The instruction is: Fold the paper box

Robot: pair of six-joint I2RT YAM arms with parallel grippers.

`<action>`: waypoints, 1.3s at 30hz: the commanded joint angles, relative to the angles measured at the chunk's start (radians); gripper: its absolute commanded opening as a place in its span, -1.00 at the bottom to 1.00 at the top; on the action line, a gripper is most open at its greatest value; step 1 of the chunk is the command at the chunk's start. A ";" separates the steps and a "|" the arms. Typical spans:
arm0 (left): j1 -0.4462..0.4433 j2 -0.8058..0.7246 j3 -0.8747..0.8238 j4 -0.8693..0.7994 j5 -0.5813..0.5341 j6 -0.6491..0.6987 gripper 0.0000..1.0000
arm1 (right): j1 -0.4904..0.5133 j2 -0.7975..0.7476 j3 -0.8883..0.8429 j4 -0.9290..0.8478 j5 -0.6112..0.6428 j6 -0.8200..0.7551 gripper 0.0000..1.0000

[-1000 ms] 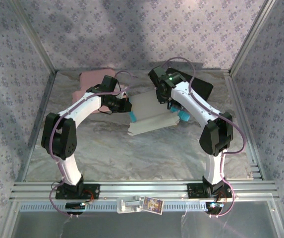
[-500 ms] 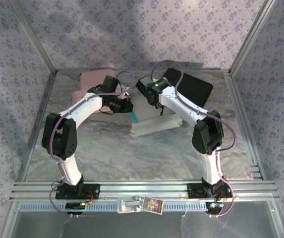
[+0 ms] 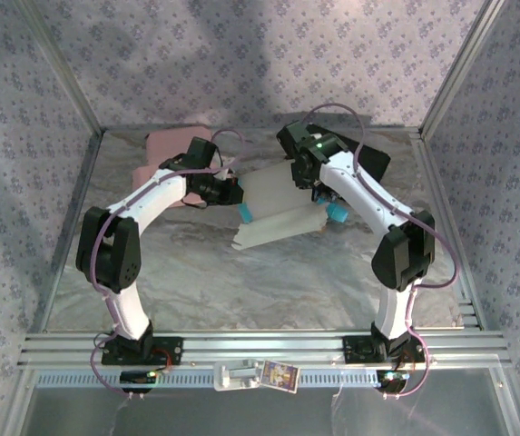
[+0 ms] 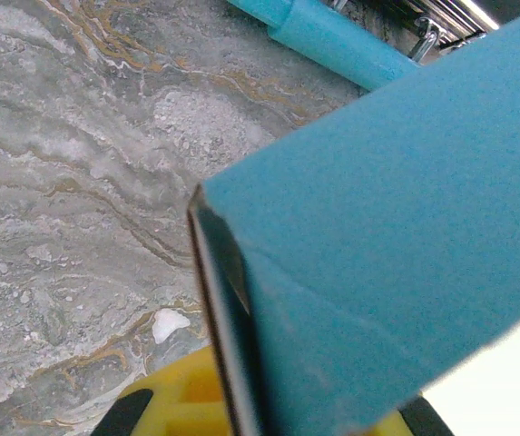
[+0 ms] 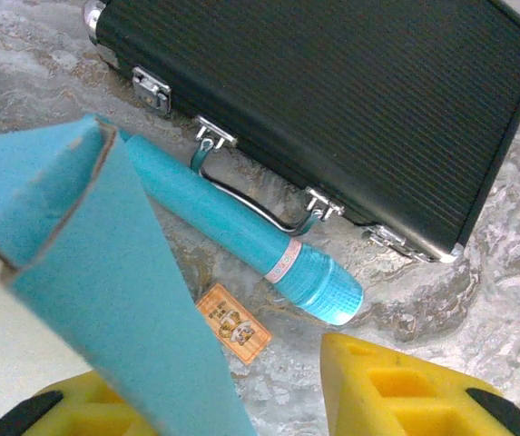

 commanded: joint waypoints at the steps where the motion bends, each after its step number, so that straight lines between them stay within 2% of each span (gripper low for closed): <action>1: 0.008 -0.015 0.033 -0.021 0.012 0.003 -1.00 | -0.011 -0.008 -0.012 -0.014 -0.017 0.001 -0.32; 5: 0.008 -0.015 0.036 -0.023 0.013 0.005 -1.00 | -0.017 0.016 0.011 -0.013 0.018 -0.012 -0.54; 8: 0.008 -0.013 0.039 -0.027 0.009 0.005 -1.00 | -0.014 0.060 0.057 -0.061 0.095 -0.005 -0.88; 10: 0.008 -0.013 0.044 -0.028 0.009 0.005 -1.00 | -0.007 0.086 0.073 -0.104 0.161 0.017 -1.00; 16: 0.008 -0.013 0.052 -0.034 0.007 0.002 -1.00 | 0.049 0.089 0.036 -0.125 0.369 0.037 -1.00; 19: 0.008 -0.013 0.050 -0.035 0.007 -0.001 -1.00 | 0.077 0.118 0.057 -0.158 0.418 0.036 -1.00; 23: 0.008 -0.012 0.052 -0.032 0.005 -0.001 -1.00 | 0.094 0.135 0.069 -0.178 0.441 0.030 -1.00; 26: 0.008 -0.012 0.054 -0.035 0.005 -0.001 -1.00 | 0.090 0.102 0.051 -0.134 0.371 0.005 -1.00; 27: 0.008 -0.011 0.054 -0.036 0.005 0.001 -1.00 | 0.077 0.070 0.035 -0.098 0.298 -0.007 -0.91; 29: 0.008 -0.012 0.052 -0.037 0.006 0.003 -1.00 | 0.053 -0.001 -0.012 -0.007 0.157 -0.039 -0.49; 30: 0.008 -0.012 0.050 -0.038 0.006 0.002 -1.00 | 0.045 -0.038 -0.032 0.029 0.122 -0.039 -0.28; 32: 0.008 -0.012 0.049 -0.038 0.007 0.003 -1.00 | 0.036 -0.081 -0.045 0.070 0.059 -0.058 -0.04; 34: 0.008 -0.012 0.046 -0.037 0.007 0.003 -1.00 | 0.024 -0.093 -0.037 0.074 0.002 -0.066 0.08; 39: 0.008 -0.012 0.049 -0.040 0.007 0.005 -1.00 | -0.002 -0.097 -0.026 0.071 -0.088 -0.058 0.09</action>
